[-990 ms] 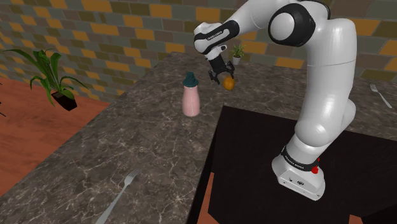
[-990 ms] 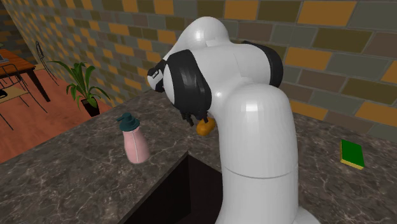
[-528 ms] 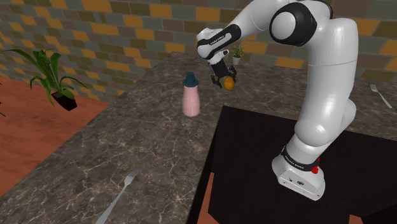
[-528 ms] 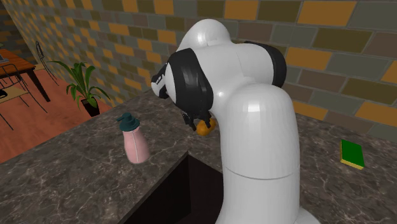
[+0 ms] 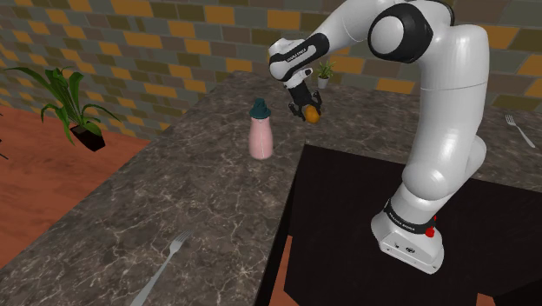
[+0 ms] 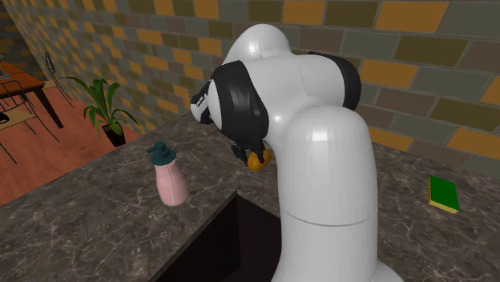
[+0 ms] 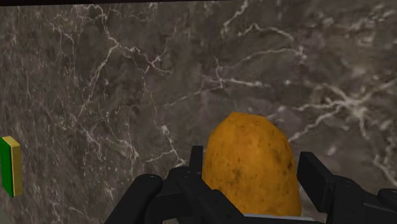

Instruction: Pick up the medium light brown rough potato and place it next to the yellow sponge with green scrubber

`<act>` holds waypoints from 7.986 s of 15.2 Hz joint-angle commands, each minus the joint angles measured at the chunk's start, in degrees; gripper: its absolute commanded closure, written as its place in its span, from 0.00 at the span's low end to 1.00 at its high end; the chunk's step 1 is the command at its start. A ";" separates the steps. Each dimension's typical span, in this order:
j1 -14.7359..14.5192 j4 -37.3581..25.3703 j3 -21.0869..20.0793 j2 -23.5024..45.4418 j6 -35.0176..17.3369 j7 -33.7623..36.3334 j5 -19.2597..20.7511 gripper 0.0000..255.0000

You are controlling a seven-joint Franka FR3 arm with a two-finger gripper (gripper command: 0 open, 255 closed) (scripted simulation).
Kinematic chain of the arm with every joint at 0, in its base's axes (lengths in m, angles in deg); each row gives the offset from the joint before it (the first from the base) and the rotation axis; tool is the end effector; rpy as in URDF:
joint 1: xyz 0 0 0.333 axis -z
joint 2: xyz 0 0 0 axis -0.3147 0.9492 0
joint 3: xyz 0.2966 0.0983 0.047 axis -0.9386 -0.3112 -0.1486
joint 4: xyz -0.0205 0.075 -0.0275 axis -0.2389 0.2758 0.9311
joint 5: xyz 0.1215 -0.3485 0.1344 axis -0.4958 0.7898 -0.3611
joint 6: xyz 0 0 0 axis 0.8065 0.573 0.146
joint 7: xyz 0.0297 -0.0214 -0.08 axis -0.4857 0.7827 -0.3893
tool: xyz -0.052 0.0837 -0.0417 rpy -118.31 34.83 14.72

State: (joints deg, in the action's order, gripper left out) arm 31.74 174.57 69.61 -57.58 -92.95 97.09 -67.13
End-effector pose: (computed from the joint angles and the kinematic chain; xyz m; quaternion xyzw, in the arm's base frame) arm 0.5720 -0.1594 0.3074 0.8241 -0.4882 -0.1868 0.2184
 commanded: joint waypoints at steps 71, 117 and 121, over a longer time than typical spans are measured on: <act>22.08 37.02 24.48 -46.91 -7.41 -35.50 25.39 1.00; 28.77 42.00 41.99 -31.00 -36.21 -38.39 36.12 0.00; 27.75 41.54 40.06 -34.64 -31.33 -38.66 35.15 0.00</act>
State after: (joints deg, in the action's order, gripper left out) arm 59.86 216.48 110.34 -90.98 -126.19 58.71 -31.49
